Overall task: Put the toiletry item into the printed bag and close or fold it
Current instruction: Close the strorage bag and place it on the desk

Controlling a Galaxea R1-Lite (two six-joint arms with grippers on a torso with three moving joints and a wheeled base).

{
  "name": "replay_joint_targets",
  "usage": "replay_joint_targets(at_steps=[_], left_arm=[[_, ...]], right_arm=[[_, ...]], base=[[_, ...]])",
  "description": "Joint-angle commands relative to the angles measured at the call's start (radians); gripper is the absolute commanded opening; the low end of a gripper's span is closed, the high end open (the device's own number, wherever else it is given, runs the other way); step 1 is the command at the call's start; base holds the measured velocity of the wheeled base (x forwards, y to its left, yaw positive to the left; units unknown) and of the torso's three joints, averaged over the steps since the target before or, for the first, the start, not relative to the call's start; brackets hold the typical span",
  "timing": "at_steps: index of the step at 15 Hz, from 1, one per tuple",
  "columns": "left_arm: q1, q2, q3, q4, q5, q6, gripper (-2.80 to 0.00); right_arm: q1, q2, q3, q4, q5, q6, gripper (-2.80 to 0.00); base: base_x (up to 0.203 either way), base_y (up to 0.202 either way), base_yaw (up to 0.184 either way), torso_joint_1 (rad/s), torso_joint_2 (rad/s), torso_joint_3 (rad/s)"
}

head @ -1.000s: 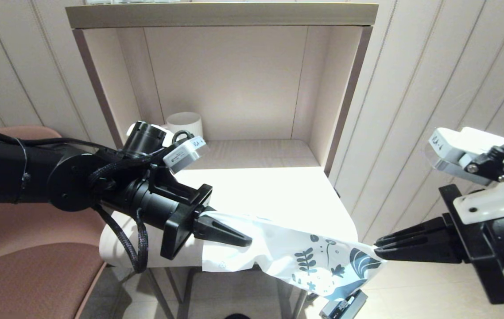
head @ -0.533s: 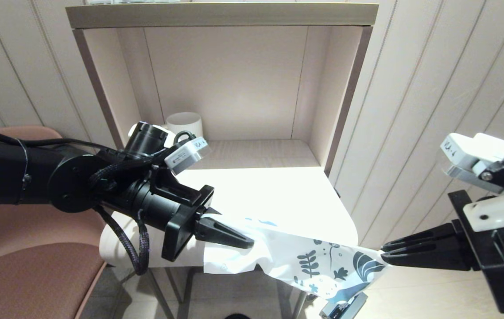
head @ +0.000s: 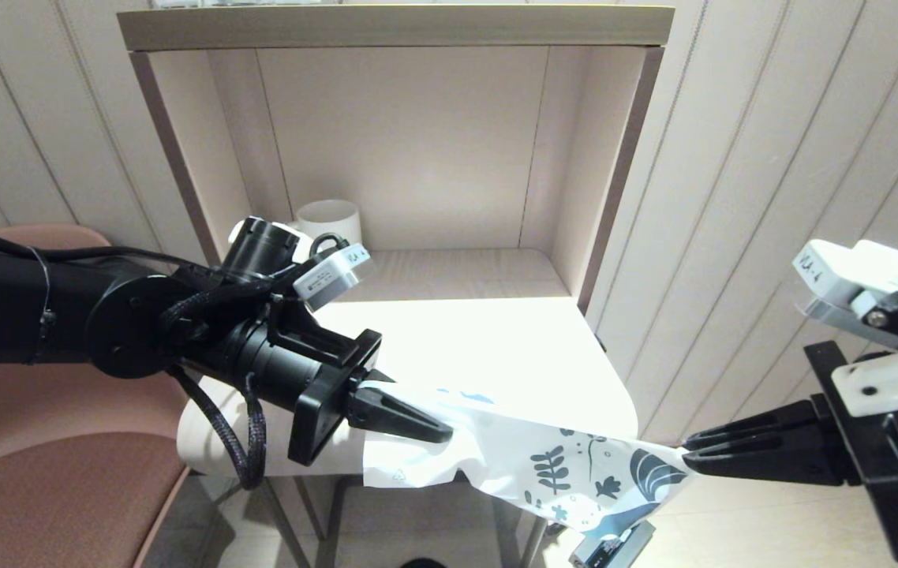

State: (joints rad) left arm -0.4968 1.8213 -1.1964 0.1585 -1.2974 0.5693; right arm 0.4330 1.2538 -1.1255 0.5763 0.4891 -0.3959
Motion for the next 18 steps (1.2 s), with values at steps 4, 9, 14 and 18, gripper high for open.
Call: replay_joint_targets(at_steps=[4,9,14,18], left_arm=[[0.000,0.000,0.000,0.001,-0.008,0.003,-2.80],[-0.002,0.001,0.003,0.001,-0.008,0.003,-2.80],[-0.002,0.010,0.001,0.001,-0.008,0.003,-2.80],[0.034,0.071,-0.068,0.001,-0.003,-0.005,-2.80]], right_arm=[[0.004,0.021,0.023,-0.078,0.009,-0.001,-2.80],[0.010,0.031,0.030,-0.078,0.022,-0.003,0.00],[0.008,0.031,0.029,-0.081,0.078,-0.003,0.00],[-0.047,-0.005,0.023,-0.081,0.081,-0.003,0.00]], base=[[0.000,0.000,0.000,0.000,0.00,0.000],[0.000,0.000,0.000,0.000,0.00,0.000],[0.000,0.000,0.000,0.000,0.00,0.000],[0.000,0.000,0.000,0.000,0.00,0.000]])
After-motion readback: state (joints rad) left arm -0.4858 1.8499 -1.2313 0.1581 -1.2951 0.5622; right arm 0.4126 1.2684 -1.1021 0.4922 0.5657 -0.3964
